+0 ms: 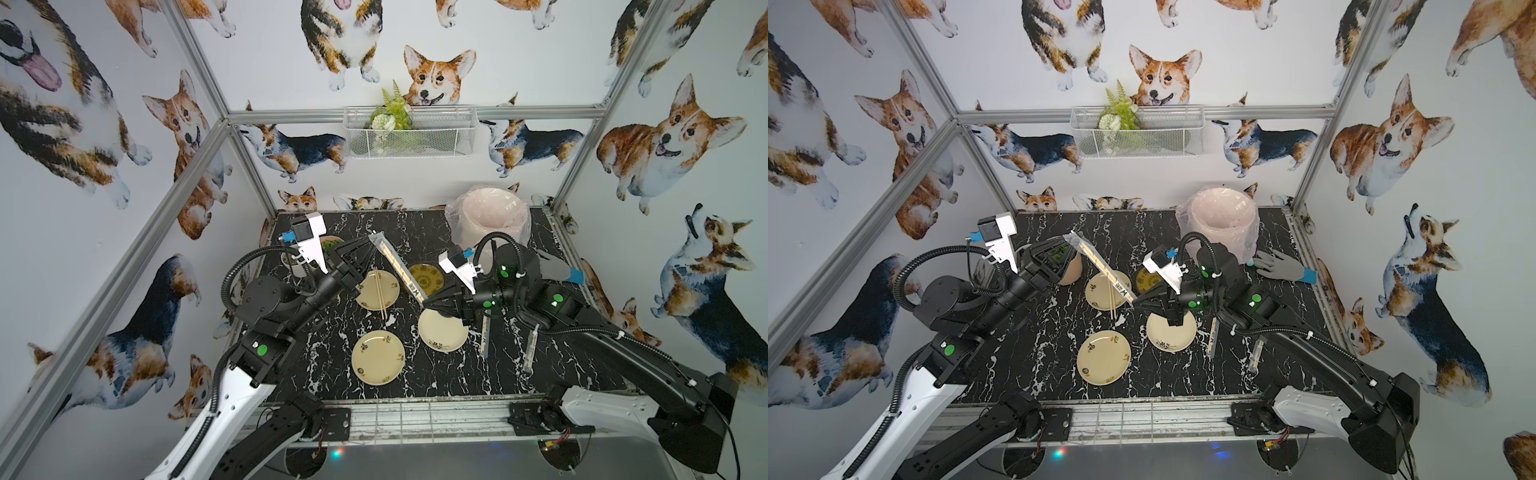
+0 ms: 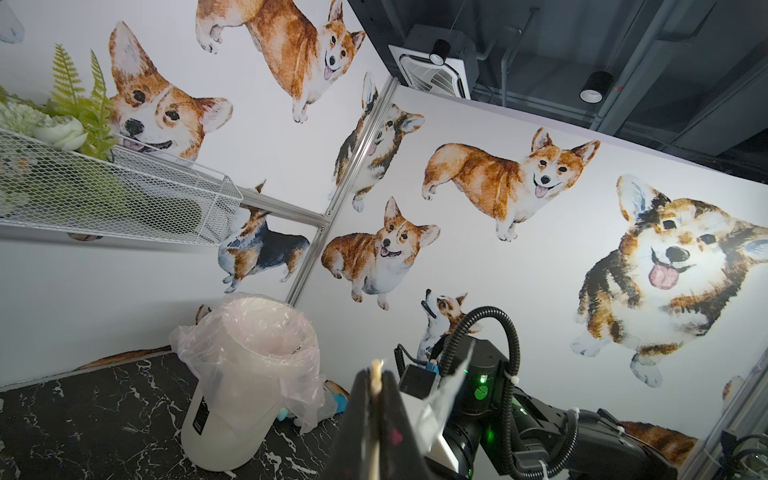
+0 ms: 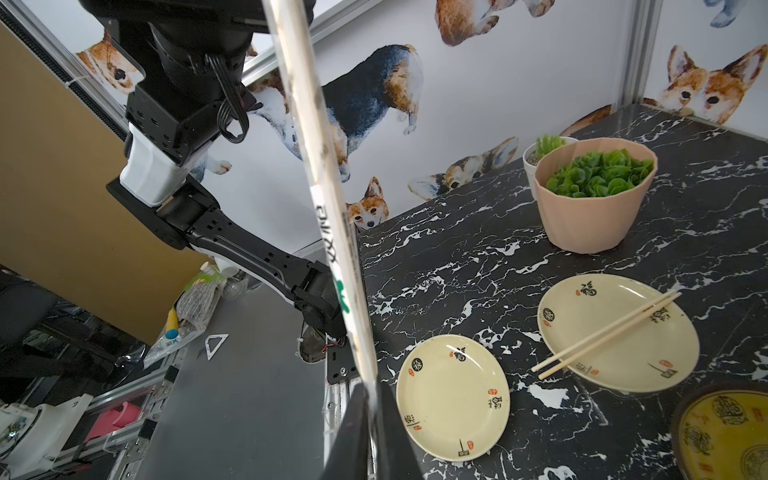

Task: Remove the packaging of disposable chopsticks
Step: Remove the packet bag from the disposable chopsticks.

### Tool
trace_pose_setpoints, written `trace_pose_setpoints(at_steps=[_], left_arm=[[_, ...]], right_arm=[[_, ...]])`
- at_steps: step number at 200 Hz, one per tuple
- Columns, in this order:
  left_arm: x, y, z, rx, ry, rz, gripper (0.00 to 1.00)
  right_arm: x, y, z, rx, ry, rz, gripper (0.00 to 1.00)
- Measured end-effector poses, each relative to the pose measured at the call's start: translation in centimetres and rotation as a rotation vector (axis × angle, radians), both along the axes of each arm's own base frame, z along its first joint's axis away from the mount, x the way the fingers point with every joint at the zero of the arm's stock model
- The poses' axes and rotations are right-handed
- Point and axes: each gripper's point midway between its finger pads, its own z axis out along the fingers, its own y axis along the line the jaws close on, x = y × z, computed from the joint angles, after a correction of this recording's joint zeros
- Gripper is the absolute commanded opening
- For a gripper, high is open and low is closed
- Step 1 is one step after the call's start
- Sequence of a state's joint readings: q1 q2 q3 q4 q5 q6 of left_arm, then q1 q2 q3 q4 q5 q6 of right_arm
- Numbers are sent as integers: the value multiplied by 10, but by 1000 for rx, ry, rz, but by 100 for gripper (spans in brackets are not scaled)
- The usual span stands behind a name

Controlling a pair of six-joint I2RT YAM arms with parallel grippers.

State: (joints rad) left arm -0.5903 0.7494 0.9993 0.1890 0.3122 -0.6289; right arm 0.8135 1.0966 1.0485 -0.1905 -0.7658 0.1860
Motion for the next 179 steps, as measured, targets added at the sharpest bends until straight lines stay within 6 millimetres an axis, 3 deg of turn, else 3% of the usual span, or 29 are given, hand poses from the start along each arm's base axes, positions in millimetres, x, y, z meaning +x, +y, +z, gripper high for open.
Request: trace_pose_setpoints(at_steps=[50, 99, 128, 131, 146, 151, 163, 179], left_arm=[[-1, 3, 0, -7, 0, 8, 0], [-8, 13, 8, -29, -26, 39, 0], [-8, 15, 11, -41, -35, 48, 0], [-8, 15, 10, -41, -34, 49, 0], [-7, 16, 10, -43, -33, 54, 0], [-7, 16, 10, -43, -32, 54, 0], [-6, 15, 10, -43, -34, 51, 0], [-3, 12, 8, -34, -25, 46, 0]], right_arm=[[2, -5, -4, -10, -11, -35, 0], [5, -14, -35, -96, 40, -86, 0], [5, -17, -42, -118, 50, -103, 0], [5, -17, -43, -121, 53, -105, 5], [5, -19, -43, -124, 53, -112, 53], [5, -19, -42, -123, 53, -112, 62], [4, -19, -33, -110, 43, -110, 77], [2, -19, -9, -60, 2, -104, 84]])
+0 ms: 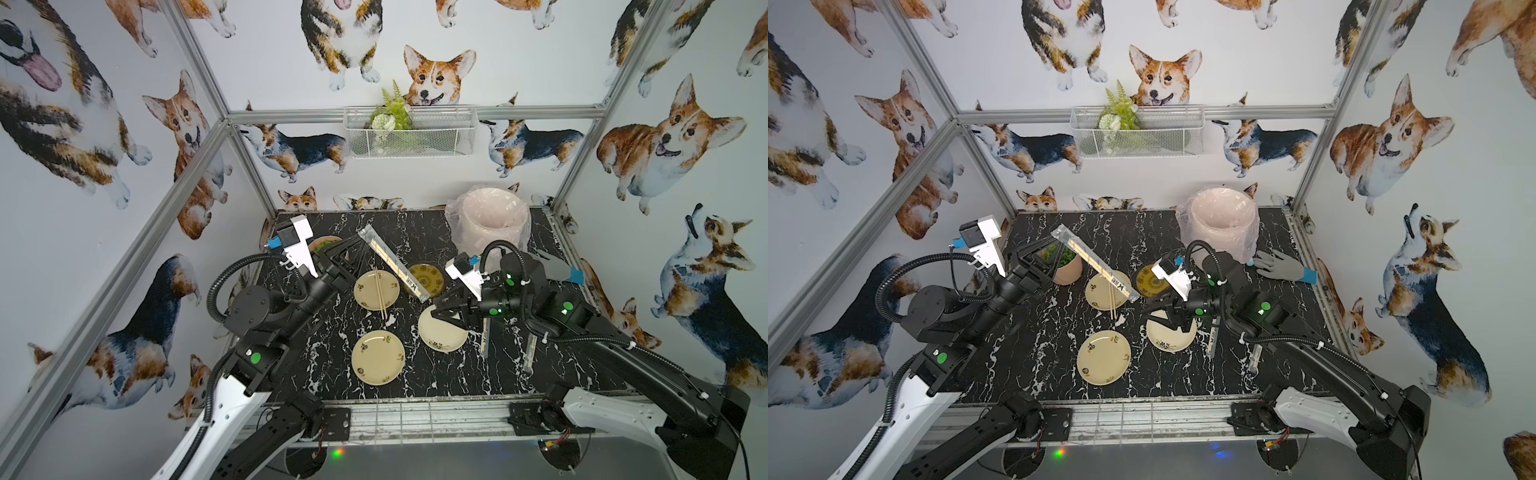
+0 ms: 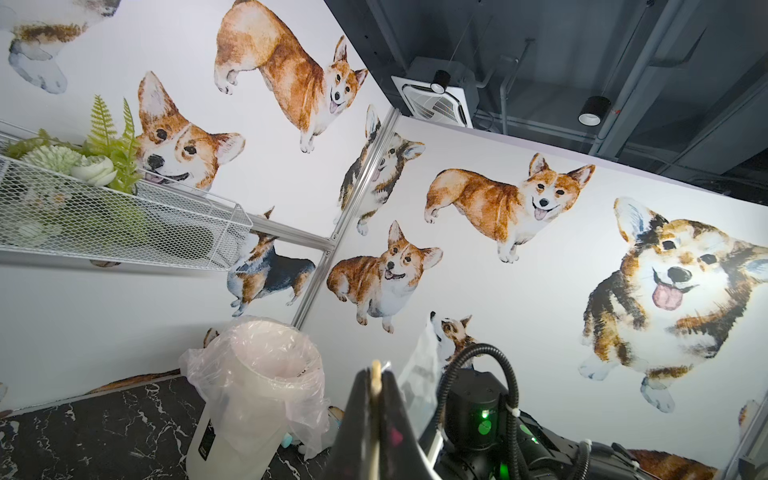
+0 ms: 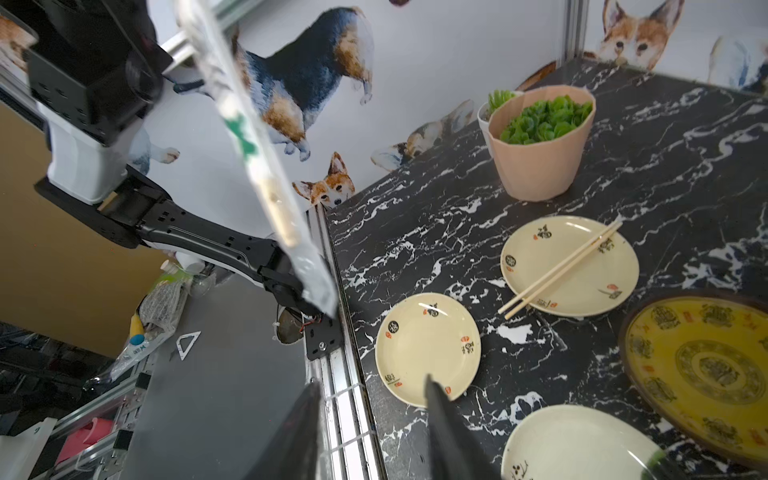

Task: Remove the packaging of disposable chopsticks
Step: Remove the packet bag from the disposable chopsticks.

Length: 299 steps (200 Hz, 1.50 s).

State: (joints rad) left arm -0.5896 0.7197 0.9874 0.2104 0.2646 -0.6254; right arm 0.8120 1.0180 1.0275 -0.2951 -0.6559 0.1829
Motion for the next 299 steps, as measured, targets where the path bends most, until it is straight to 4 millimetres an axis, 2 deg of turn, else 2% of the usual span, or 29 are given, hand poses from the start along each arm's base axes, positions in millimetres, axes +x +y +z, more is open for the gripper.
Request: trace_pose_setpoints(at_steps=[26, 43, 54, 67, 81, 94, 97, 98, 100, 126, 139, 154, 200, 235, 264, 299], left_arm=[[3, -4, -5, 8, 16, -13, 0], [5, -7, -7, 12, 24, -23, 0], [6, -10, -8, 16, 26, -37, 0], [8, -14, -11, 20, 37, -49, 0], [10, -16, -13, 23, 48, -55, 0], [10, -17, -13, 22, 51, -61, 0], [9, -17, -12, 22, 50, -63, 0], [9, -17, -12, 22, 48, -65, 0], [8, -17, -12, 21, 47, -65, 0], [11, -14, -12, 6, 56, -50, 0], [10, -15, -13, 4, 49, -51, 23], [14, -16, -17, -2, 58, -51, 27], [28, -36, -45, -8, 152, -124, 28], [30, -41, -51, -23, 175, -155, 14], [30, -43, -56, -28, 184, -168, 13], [34, -52, -81, -42, 244, -208, 13]], right_arm=[[0, 6, 28, 49, -66, 15, 84], [6, 14, 29, 45, -67, 21, 83], [8, 20, 27, 39, -60, 28, 78], [11, 30, 25, 40, -57, 43, 65], [14, 38, 22, 37, -46, 56, 44], [15, 42, 22, 44, -41, 68, 17], [15, 44, 23, 49, -35, 69, 8], [15, 44, 23, 49, -35, 69, 2], [15, 44, 23, 53, -30, 68, 0], [6, 47, 29, 94, -39, 124, 0], [5, 47, 28, 102, -37, 127, 0], [4, 46, 28, 106, -22, 125, 0], [8, 48, 29, 110, 8, 101, 0], [8, 49, 28, 108, 11, 101, 0], [11, 49, 27, 104, 10, 85, 0], [19, 50, 23, 88, 15, 46, 0]])
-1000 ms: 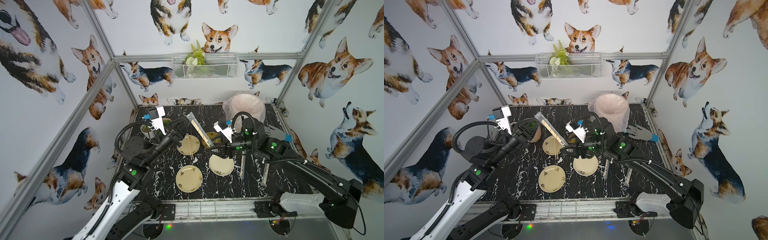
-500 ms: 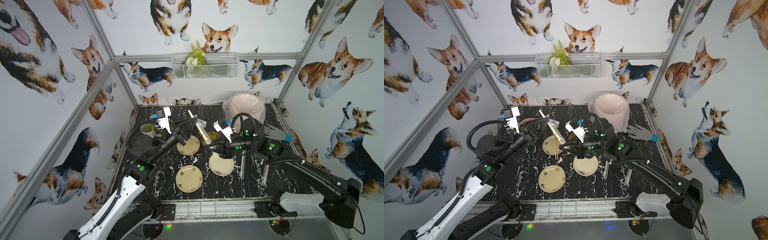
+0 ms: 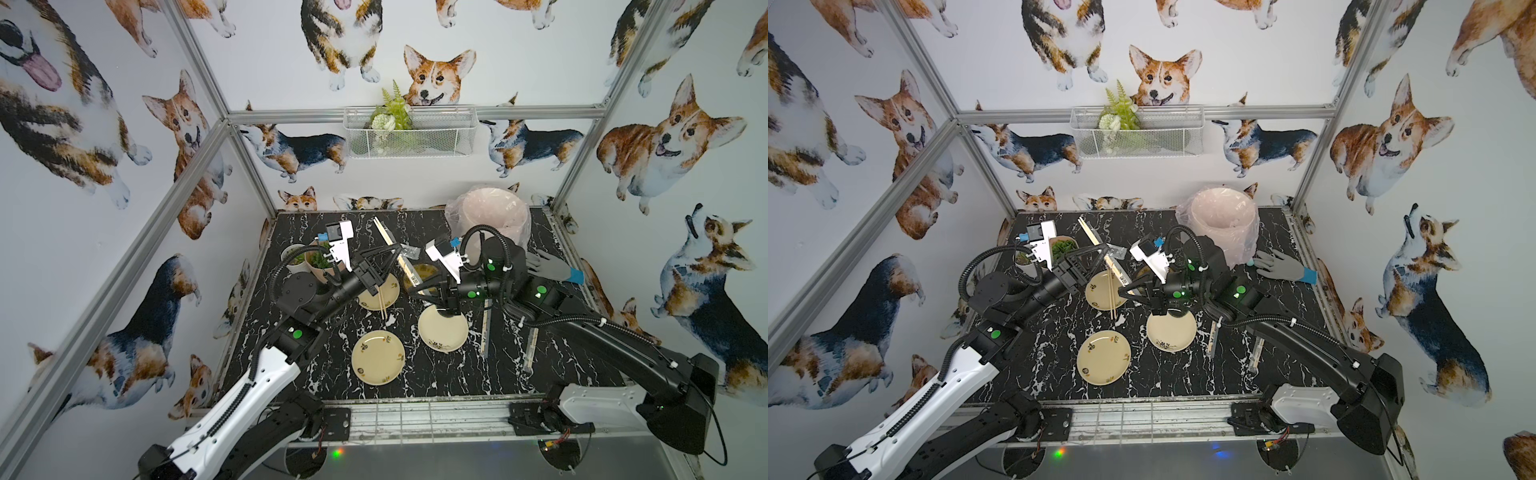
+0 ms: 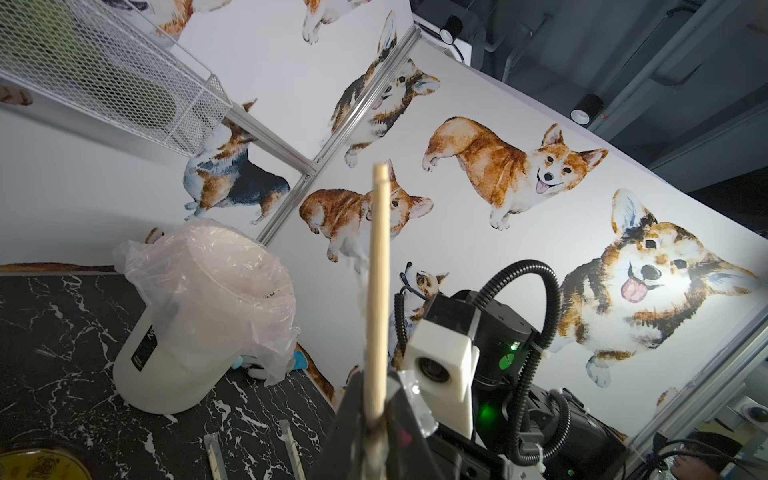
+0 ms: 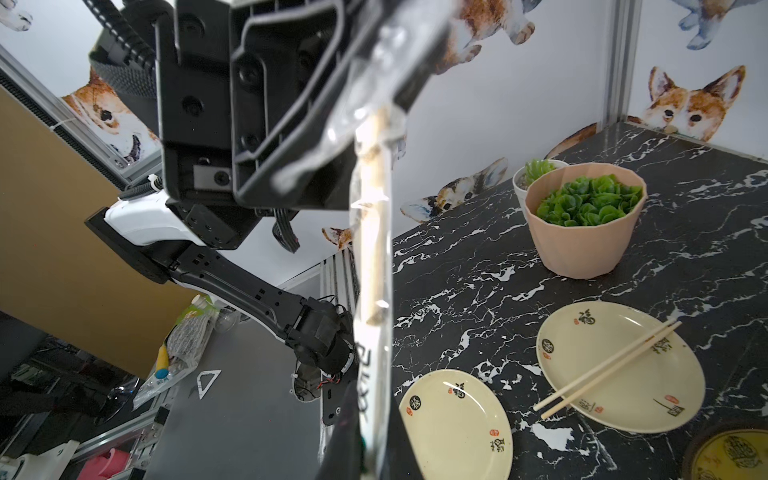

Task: Remove the packaging of disposable chopsticks
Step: Remove the packet bag from the disposable chopsticks.

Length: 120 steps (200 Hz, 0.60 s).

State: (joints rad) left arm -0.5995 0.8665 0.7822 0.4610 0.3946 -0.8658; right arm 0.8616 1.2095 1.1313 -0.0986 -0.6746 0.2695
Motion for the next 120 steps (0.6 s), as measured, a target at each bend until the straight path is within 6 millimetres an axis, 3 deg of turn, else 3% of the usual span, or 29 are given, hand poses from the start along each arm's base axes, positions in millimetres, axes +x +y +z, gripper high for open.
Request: trace_pose_setpoints(at_steps=[87, 106, 120], left_arm=[[-6, -21, -37, -15, 96, -56, 12], [-8, -21, -39, -21, 104, -56, 20], [-14, -17, -37, 4, 113, -54, 36]], right_arm=[[20, 5, -2, -22, 15, -78, 0], [21, 5, -3, -27, 17, -81, 0], [22, 6, 0, -16, 8, -85, 0]])
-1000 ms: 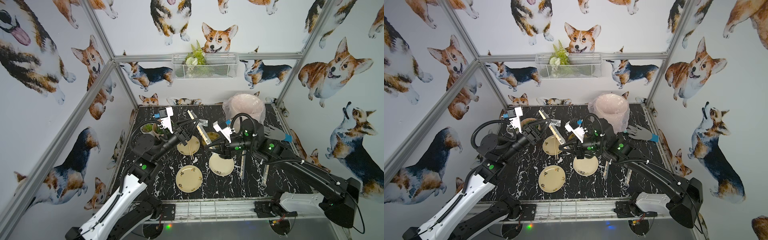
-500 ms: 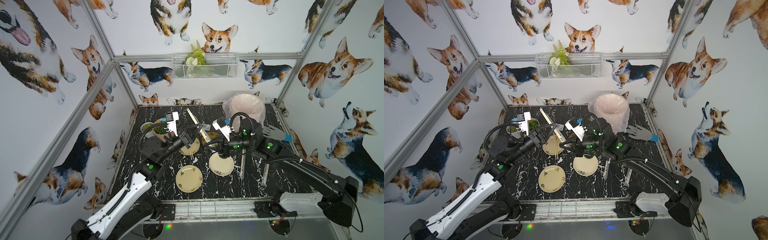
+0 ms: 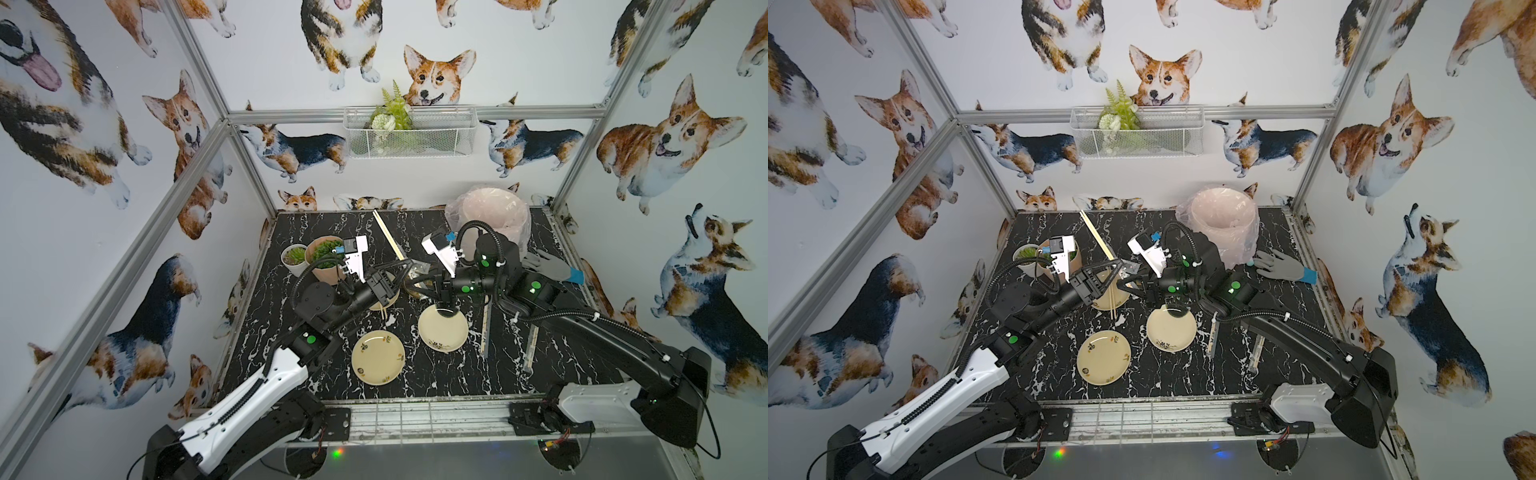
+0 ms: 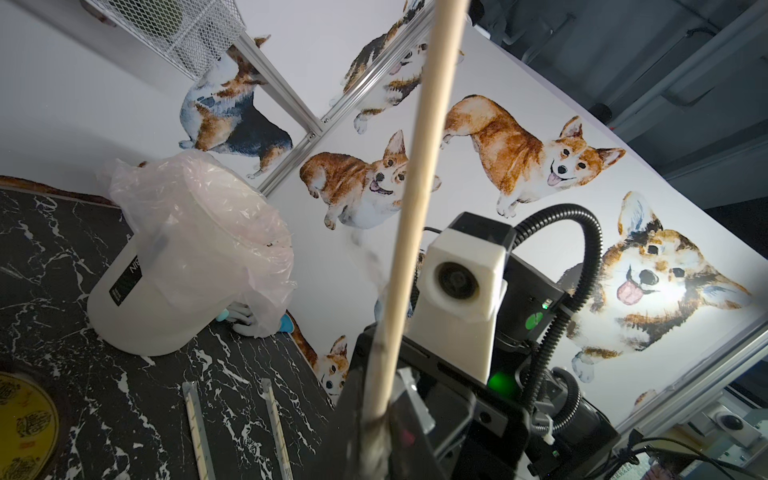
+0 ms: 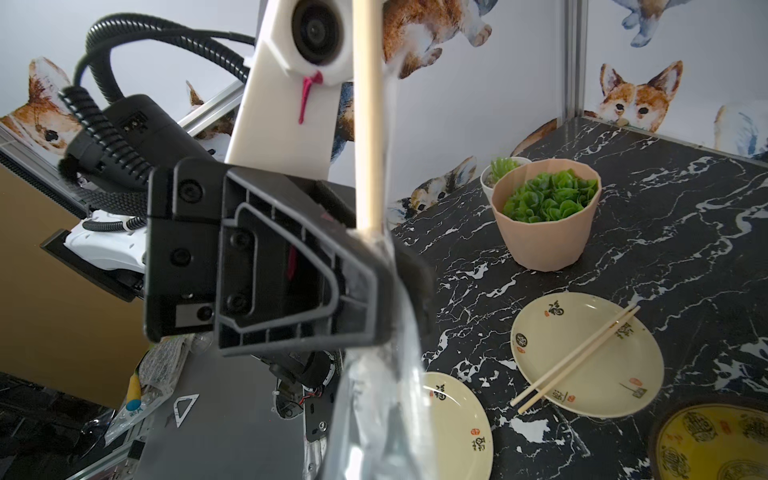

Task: Remove the packaging of disposable chopsticks
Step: Remove the packet bag from the disposable chopsticks.

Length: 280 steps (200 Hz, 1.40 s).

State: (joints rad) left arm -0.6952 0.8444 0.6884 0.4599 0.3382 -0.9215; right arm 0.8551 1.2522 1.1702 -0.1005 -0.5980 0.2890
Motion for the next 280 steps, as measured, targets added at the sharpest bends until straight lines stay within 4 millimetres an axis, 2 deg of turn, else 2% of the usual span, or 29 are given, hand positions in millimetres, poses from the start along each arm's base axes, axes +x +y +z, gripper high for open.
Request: trace_pose_setpoints(at_steps=[16, 24, 48, 60, 72, 89, 135, 195, 248, 280], left_arm=[[-6, 12, 15, 42, -31, 45, 52], [-10, 24, 32, 46, -68, 90, 57], [-14, 64, 74, 89, -151, 278, 57], [-14, 79, 84, 115, -174, 353, 57], [-11, 86, 85, 156, -181, 403, 55], [-5, 84, 80, 216, -178, 413, 54], [7, 74, 69, 289, -162, 407, 35], [20, 59, 62, 298, -127, 365, 34], [26, 60, 60, 277, -93, 373, 38], [27, 57, 61, 248, -82, 350, 32]], right_arm=[[2, 0, 2, 9, -11, -5, 0], [3, -1, 0, 4, -12, -13, 0], [2, -3, -13, -20, 8, -17, 0], [1, -5, -19, -32, 18, -16, 0], [-1, -6, -22, -37, 23, -15, 0], [-3, -8, -24, -38, 26, -12, 0], [-9, -9, -22, -28, 28, 13, 0], [-20, -9, -28, -27, 54, 69, 0], [-28, -12, -24, -10, 55, 99, 0], [-33, -12, -22, -1, 72, 117, 0]])
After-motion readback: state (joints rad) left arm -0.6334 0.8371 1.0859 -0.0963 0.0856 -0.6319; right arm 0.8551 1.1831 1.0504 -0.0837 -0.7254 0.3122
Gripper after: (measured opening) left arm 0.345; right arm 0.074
